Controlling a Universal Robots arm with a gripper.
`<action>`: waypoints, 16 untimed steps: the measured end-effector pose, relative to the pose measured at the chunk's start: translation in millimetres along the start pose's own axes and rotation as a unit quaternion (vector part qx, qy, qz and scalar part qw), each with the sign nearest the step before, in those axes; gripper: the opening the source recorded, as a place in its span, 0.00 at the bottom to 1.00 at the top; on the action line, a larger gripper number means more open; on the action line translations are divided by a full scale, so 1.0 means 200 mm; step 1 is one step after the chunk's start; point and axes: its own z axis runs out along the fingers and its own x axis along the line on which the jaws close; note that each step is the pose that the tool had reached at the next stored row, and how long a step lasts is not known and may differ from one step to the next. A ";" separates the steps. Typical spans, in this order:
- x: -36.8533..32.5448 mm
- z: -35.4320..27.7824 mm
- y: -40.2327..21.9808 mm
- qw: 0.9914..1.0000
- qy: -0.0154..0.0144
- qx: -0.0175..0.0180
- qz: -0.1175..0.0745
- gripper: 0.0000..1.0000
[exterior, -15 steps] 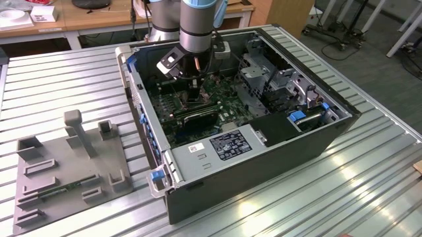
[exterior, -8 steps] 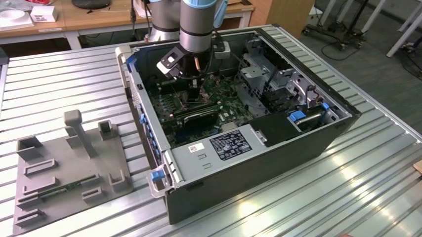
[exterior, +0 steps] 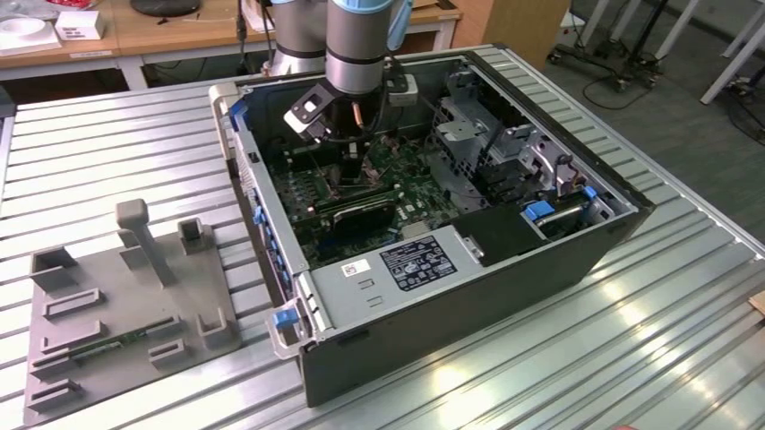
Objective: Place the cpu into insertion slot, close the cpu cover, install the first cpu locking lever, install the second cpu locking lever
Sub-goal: 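Place the cpu into insertion slot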
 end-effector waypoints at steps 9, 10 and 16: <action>0.000 -0.029 -0.001 1.000 0.000 0.000 -0.014 0.54; 0.000 -0.029 -0.001 1.000 0.000 0.000 -0.019 0.54; 0.000 -0.029 -0.001 1.000 0.000 0.000 -0.025 0.54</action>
